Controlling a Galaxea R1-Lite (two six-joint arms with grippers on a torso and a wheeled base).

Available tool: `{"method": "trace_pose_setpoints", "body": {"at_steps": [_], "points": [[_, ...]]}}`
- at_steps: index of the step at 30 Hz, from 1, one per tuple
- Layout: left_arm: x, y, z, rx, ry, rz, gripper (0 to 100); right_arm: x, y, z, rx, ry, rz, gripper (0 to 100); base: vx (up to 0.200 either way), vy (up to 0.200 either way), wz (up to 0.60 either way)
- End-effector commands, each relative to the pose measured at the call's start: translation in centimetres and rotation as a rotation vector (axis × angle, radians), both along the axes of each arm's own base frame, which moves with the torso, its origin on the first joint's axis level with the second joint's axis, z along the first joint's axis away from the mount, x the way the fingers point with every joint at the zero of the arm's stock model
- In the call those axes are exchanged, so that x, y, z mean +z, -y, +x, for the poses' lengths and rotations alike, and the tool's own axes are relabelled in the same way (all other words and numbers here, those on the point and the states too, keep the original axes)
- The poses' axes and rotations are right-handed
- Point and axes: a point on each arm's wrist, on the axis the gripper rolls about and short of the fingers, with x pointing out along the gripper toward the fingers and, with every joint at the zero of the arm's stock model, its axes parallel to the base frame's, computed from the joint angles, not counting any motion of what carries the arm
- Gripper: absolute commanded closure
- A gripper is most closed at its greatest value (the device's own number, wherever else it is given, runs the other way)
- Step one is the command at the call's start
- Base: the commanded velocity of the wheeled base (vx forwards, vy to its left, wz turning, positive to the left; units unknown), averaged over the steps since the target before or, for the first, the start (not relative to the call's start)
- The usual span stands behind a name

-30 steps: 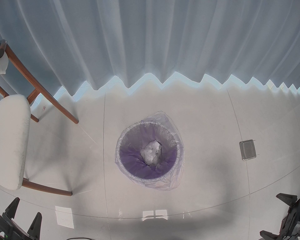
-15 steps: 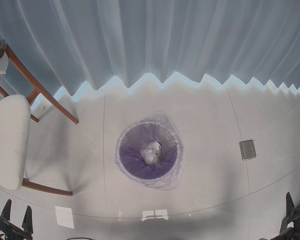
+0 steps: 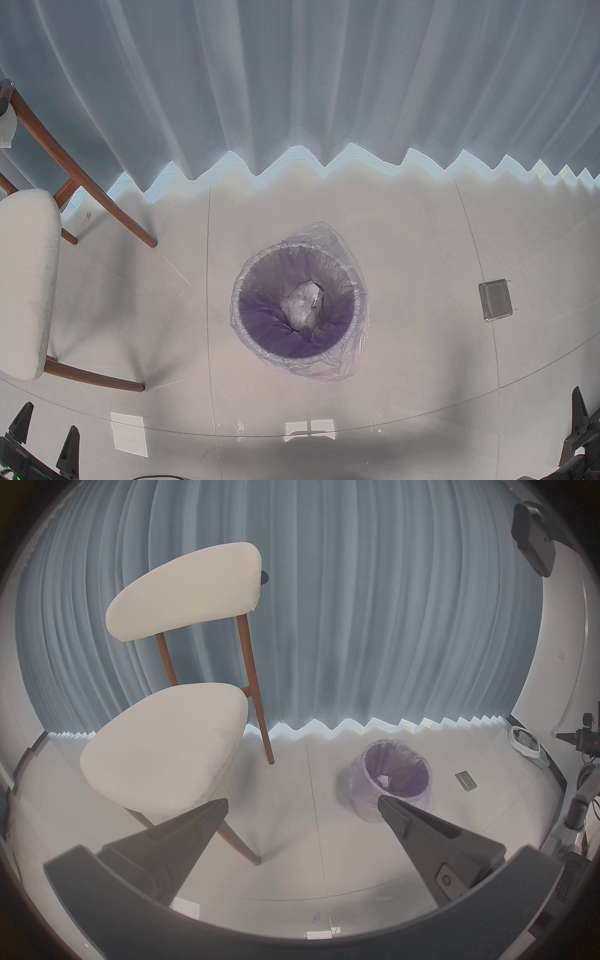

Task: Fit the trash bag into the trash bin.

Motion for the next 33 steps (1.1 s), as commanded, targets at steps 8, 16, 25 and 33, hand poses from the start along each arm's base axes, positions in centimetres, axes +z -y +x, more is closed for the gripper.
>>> {"method": "trace_pose_setpoints", "body": {"at_steps": [8,16,25,33], "points": [[-0.55,-0.02,-0.06,0.027,0.001,-0.001,0,-0.09,-0.04,0.04,0.018,0.022,-0.018,0,0.000,0.000,0.00],[-0.55,-0.02,-0.06,0.027,0.001,-0.003,0,-0.13,-0.33,0.01,0.144,0.001,-0.111,0,0.000,0.000,0.00],[-0.54,-0.02,-0.06,0.027,0.002,-0.001,0,-0.66,-0.24,0.09,0.108,-0.030,-0.099,0,0.000,0.000,0.00],[-0.54,-0.02,-0.06,0.027,0.002,-0.001,0,-0.66,-0.24,0.09,0.108,-0.029,-0.096,0,0.000,0.000,0.00]]}}
